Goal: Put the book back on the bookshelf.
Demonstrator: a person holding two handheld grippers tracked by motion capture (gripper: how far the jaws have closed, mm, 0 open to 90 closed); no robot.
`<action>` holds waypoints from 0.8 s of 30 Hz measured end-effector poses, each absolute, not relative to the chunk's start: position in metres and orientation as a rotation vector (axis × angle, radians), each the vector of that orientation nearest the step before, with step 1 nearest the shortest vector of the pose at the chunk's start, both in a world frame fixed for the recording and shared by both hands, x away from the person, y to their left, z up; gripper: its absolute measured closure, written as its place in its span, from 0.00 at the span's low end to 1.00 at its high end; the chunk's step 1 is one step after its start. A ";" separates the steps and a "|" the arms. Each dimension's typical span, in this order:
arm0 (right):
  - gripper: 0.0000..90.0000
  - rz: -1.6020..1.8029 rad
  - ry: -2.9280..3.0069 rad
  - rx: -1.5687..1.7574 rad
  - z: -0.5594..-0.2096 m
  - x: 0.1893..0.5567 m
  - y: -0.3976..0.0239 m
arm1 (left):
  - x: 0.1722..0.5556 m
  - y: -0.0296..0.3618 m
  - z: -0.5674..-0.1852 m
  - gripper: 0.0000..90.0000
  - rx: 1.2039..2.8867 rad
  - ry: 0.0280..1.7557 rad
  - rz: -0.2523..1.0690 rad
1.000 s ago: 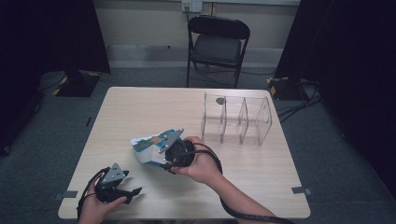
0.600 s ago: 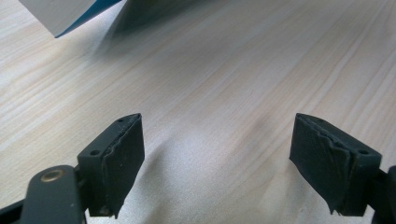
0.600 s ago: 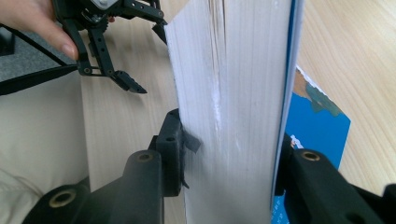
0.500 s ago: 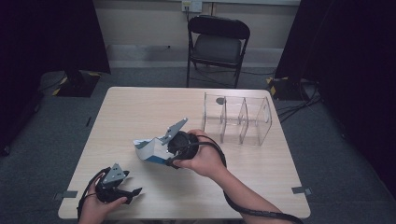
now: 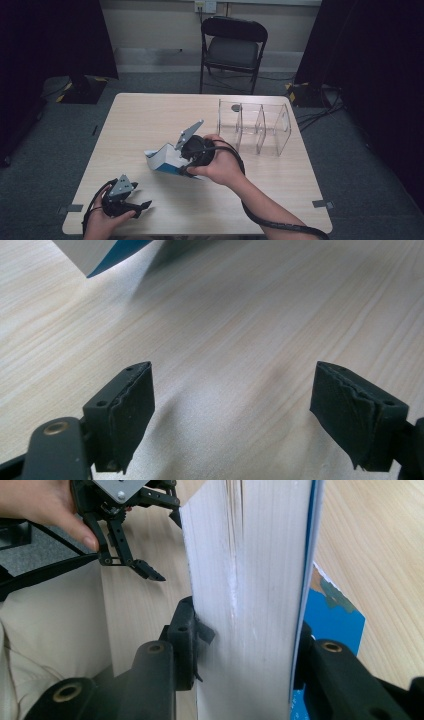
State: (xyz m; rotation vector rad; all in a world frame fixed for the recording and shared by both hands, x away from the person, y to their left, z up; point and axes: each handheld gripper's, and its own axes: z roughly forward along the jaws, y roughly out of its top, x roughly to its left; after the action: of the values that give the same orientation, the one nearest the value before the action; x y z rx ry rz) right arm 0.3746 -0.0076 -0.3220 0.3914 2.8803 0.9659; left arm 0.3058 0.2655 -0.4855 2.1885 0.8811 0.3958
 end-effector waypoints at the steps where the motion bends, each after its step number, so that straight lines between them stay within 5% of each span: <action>1: 0.68 0.961 2.882 0.395 -0.321 0.374 -0.008 | 0.306 0.266 -0.485 0.19 2.192 0.877 0.398; 24: 0.68 0.969 2.943 0.392 -0.295 0.372 -0.018 | 0.308 0.267 -0.486 0.20 2.193 0.881 0.392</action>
State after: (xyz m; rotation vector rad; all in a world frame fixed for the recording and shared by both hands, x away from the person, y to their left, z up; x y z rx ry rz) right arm 0.3716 -0.0176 -0.2946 0.3925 2.9430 0.9693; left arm 0.3082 0.2674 -0.4860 2.1925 0.8814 0.3918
